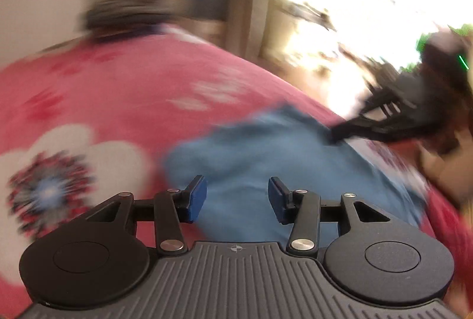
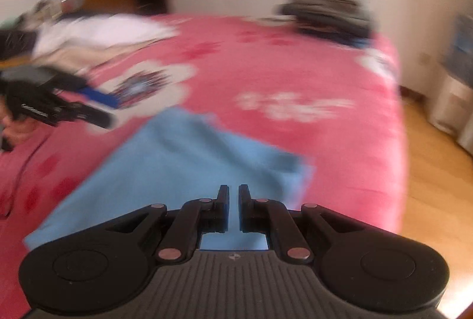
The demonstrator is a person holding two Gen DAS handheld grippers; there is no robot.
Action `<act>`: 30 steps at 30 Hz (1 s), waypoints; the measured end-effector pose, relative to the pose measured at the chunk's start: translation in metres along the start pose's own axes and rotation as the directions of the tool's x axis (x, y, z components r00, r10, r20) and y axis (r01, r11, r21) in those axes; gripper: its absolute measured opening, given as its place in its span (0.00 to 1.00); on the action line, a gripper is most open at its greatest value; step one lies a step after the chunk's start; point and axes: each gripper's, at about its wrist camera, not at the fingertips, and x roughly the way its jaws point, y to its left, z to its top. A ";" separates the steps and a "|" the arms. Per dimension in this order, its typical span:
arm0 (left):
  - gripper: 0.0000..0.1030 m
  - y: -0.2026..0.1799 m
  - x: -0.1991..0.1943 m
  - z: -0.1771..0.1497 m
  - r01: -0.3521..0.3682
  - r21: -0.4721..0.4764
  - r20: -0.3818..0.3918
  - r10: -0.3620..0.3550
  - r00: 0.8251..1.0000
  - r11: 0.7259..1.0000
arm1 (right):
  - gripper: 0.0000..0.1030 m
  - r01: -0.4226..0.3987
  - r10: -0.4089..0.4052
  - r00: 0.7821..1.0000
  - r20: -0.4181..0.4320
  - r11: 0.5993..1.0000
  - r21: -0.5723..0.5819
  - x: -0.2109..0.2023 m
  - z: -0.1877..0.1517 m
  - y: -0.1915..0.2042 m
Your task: Fold clothes
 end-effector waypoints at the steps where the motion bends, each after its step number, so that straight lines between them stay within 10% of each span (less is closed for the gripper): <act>1: 0.45 -0.016 0.008 -0.002 0.021 0.065 -0.038 -0.018 0.999 0.998 | 0.06 -0.023 0.023 1.000 -0.022 1.000 -0.021 0.008 -0.003 0.011; 4: 0.45 -0.043 0.021 -0.024 0.005 0.215 -0.114 0.020 0.993 0.977 | 0.05 -0.020 0.013 0.996 -0.083 0.997 -0.080 0.014 -0.019 0.026; 13: 0.46 -0.023 -0.051 -0.066 -0.097 0.173 -0.091 0.114 0.989 0.980 | 0.06 0.135 -0.122 0.978 -0.169 0.989 0.066 -0.076 -0.074 -0.012; 18: 0.46 -0.062 -0.039 -0.058 -0.030 0.244 -0.072 0.048 0.996 0.969 | 0.07 0.032 -0.027 0.996 -0.081 0.998 0.062 -0.075 -0.057 0.020; 23: 0.46 -0.100 -0.034 -0.091 -0.025 0.366 -0.116 0.073 0.991 0.930 | 0.07 0.027 -0.026 0.982 -0.188 1.000 0.001 -0.062 -0.088 0.046; 30: 0.46 -0.090 -0.066 -0.101 -0.065 0.283 -0.120 0.102 0.987 0.957 | 0.07 0.129 -0.087 0.965 -0.246 0.979 0.160 -0.111 -0.122 0.031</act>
